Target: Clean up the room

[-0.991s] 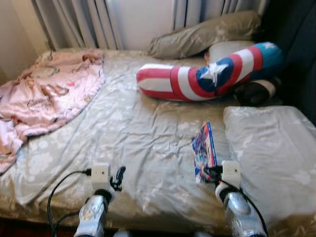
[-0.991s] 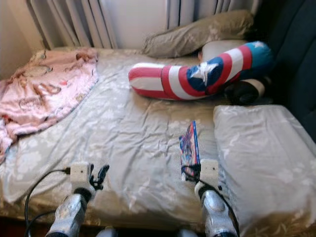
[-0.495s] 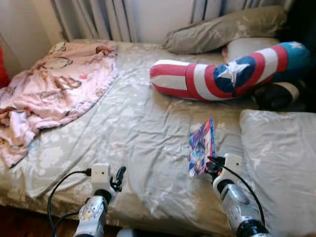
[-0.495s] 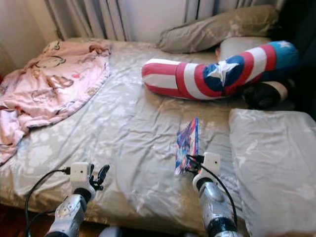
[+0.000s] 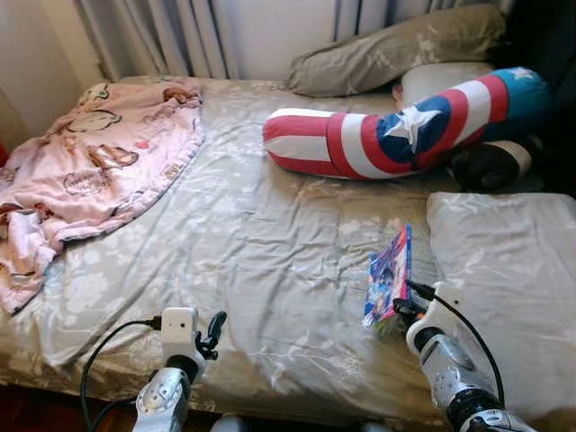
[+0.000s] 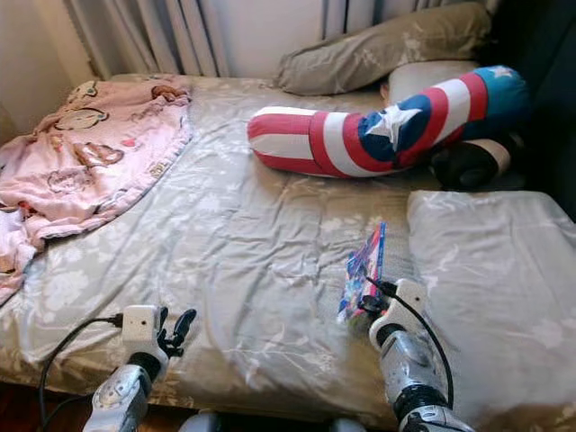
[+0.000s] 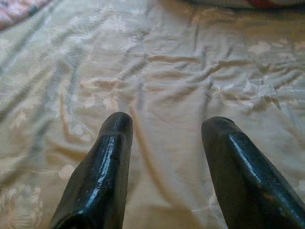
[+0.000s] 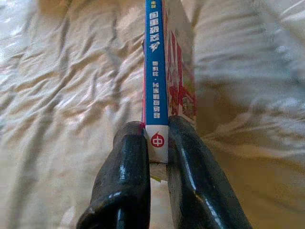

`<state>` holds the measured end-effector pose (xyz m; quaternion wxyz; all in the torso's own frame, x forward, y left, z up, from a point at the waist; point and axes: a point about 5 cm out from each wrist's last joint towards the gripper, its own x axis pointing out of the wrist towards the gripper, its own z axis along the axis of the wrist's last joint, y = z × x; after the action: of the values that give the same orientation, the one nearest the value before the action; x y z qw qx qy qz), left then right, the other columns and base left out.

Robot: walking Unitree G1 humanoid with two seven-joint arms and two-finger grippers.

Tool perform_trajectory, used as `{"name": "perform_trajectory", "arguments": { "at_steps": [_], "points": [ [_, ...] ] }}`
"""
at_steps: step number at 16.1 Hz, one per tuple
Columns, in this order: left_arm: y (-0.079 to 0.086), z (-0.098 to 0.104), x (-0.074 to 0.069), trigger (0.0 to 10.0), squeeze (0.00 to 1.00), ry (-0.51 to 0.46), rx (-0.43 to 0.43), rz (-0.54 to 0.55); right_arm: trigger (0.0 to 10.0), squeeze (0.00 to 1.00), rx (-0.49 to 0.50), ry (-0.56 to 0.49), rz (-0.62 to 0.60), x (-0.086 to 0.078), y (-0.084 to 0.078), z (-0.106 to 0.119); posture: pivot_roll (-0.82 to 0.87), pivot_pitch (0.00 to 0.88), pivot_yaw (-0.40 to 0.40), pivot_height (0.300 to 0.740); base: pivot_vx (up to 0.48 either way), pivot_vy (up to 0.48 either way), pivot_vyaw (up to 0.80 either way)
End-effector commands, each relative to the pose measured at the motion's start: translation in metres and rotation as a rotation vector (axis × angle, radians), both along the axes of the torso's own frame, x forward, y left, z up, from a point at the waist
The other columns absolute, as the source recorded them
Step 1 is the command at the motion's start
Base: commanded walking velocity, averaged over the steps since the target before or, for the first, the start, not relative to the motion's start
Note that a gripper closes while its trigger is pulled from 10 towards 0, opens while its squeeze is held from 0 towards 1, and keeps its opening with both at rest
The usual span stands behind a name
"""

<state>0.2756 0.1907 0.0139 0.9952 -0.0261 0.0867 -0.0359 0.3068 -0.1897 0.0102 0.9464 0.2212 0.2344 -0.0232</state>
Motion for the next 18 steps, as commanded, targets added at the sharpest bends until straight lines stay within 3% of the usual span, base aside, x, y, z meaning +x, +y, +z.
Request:
{"name": "perform_trajectory", "arguments": {
  "at_steps": [1,4,7,10,13,18],
  "points": [
    [0.005,0.0,-0.001,10.0,0.0,0.011,0.003,0.005,10.0,0.0,0.05,-0.031,0.05,0.006,0.012,0.005,0.04,0.121,0.04,0.656,0.0,0.0,0.0],
    [0.002,0.001,-0.001,10.0,0.0,0.01,0.006,-0.012,10.0,0.0,0.086,-0.047,0.133,0.003,0.026,0.003,0.04,0.122,0.048,0.656,0.0,0.0,0.0],
    [0.003,0.002,0.0,10.0,0.0,0.006,0.006,-0.015,10.0,0.0,0.098,-0.06,0.178,0.002,0.028,0.002,0.05,0.137,0.053,0.656,0.0,0.0,0.0],
    [0.004,0.003,0.0,10.0,0.0,0.011,0.008,-0.011,10.0,0.0,-0.026,0.017,0.189,-0.006,0.016,-0.007,0.05,0.147,0.053,0.656,0.0,0.0,0.0],
    [0.007,0.0,-0.004,10.0,0.0,0.021,0.014,-0.005,10.0,0.0,-0.104,0.091,0.12,-0.013,-0.005,-0.014,0.04,0.162,0.059,0.656,0.0,0.0,0.0],
    [0.003,-0.002,-0.005,10.0,0.0,0.036,0.015,-0.012,10.0,0.0,-0.193,0.163,0.05,-0.023,-0.016,-0.023,0.03,0.174,0.059,0.656,0.0,0.0,0.0]
  ]
}}
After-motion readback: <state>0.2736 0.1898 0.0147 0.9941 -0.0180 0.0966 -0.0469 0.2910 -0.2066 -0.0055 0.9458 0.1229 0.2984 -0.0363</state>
